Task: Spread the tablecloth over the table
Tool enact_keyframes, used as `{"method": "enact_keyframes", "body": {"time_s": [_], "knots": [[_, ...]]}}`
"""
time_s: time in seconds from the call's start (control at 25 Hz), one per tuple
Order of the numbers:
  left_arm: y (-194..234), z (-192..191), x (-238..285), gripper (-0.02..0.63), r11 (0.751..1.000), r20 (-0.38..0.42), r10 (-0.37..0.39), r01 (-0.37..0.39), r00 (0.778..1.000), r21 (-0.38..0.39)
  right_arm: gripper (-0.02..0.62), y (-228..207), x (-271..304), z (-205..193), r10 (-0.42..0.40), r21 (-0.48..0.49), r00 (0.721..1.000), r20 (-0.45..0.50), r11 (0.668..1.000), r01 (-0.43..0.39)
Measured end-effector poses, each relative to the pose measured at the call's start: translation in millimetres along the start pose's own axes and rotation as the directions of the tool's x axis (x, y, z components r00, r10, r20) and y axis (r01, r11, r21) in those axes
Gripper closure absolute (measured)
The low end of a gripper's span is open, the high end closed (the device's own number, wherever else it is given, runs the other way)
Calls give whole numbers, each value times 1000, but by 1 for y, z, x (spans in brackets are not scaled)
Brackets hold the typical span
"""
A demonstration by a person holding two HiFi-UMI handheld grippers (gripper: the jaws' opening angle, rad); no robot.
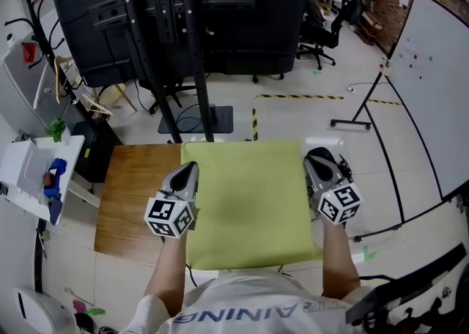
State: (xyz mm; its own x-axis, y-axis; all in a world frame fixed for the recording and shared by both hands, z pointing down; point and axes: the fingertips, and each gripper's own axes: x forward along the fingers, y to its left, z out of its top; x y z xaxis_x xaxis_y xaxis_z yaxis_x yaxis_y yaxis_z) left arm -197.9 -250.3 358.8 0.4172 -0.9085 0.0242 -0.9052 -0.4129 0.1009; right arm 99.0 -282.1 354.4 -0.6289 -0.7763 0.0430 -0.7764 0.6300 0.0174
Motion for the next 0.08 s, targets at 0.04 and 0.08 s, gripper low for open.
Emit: {"method": "enact_keyframes", "body": {"time_s": [0.04,0.08], "knots": [[-2,-1,1,604,1000,-2,-6,6,1000,0,589,-1,-1,-1,-1,0,1000,0,1000,1],[-4,-1,3,604,1000,-4,-11,11,1000,0,589,-1,-1,-1,-2,1,1000,1,1000,2]]}}
